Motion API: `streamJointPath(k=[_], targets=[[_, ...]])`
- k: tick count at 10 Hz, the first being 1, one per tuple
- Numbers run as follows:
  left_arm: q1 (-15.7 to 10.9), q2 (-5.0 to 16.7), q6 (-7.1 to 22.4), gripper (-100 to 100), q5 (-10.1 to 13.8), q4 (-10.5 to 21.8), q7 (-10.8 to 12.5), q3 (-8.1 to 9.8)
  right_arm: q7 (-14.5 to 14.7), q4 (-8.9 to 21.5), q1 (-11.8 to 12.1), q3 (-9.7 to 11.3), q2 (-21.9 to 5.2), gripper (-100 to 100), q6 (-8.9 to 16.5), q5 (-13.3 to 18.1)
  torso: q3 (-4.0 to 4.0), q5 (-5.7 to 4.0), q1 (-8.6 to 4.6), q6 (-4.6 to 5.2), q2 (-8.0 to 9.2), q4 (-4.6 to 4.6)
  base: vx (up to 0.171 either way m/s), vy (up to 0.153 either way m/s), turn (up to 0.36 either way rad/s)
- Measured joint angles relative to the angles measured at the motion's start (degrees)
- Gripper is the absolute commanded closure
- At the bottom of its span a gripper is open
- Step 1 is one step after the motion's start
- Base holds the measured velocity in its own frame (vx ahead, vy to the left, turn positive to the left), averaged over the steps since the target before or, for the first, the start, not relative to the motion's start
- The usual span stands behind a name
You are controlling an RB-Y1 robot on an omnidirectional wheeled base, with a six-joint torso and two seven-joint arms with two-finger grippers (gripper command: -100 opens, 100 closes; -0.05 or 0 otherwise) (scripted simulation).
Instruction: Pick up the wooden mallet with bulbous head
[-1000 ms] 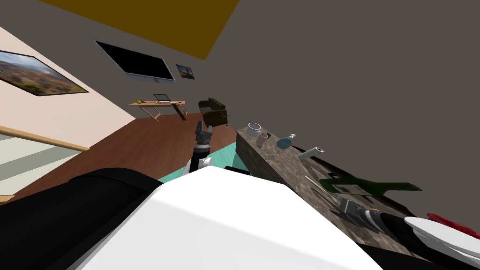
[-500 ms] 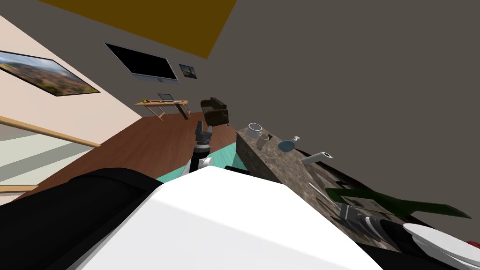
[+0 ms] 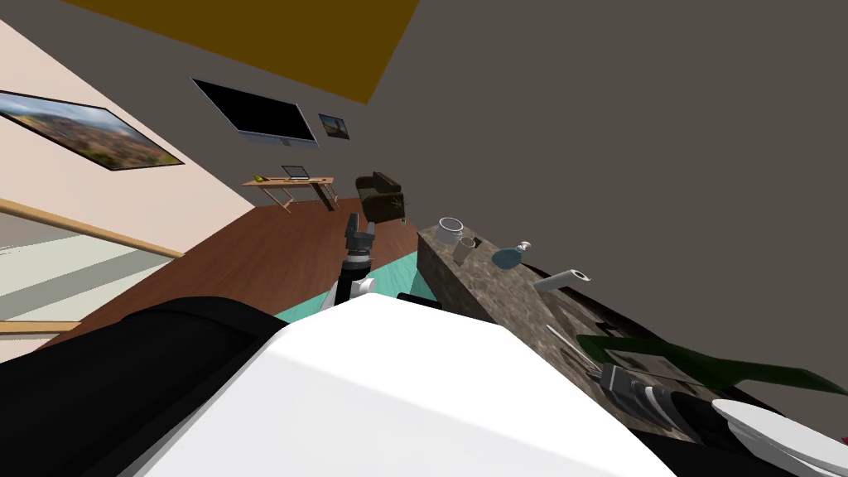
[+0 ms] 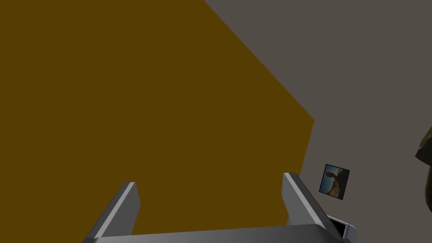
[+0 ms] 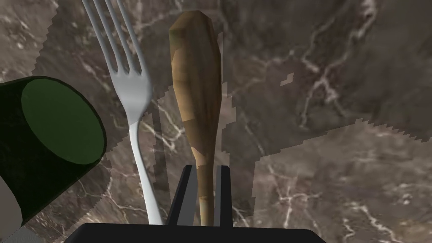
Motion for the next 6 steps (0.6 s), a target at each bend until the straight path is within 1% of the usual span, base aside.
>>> streamJointPath(k=[1,2,3,4,5,6], targets=[[0.0,0.0,0.0,0,0.0,0.0,0.0,0.00,0.0,0.0,0.0,0.0,0.0,100,0.0,0.0,0.01,0.01,0.00,0.00,0.01,0.01,0.000,0.000,0.000],[0.0,0.0,0.0,0,0.0,0.0,0.0,0.00,0.0,0.0,0.0,0.0,0.0,0,0.0,0.0,0.01,0.01,0.00,0.00,0.02,0.01,0.000,0.000,0.000],[0.0,0.0,0.0,0,0.0,0.0,0.0,0.00,0.0,0.0,0.0,0.0,0.0,100,0.0,0.0,0.02,0.01,0.01,0.00,0.02,0.01,-0.001,0.015,-0.091],[0.0,0.0,0.0,0,0.0,0.0,0.0,0.00,-0.2,0.0,-0.4,0.0,-0.7,100,-0.5,0.0,0.03,0.06,0.07,0.04,0.04,0.02,-0.009,0.032,-0.119],[0.0,0.0,0.0,0,0.0,0.0,0.0,0.00,-0.9,-0.6,-0.5,0.0,-1.9,100,-0.9,0.1,0.05,0.08,0.17,0.04,0.07,0.03,-0.005,0.016,-0.023],[0.0,0.0,0.0,0,0.0,0.0,0.0,0.00,-1.0,-0.7,-0.5,0.0,-2.1,0,-1.0,0.1,0.05,0.05,0.12,0.02,0.07,0.03,0.000,0.000,0.000]])
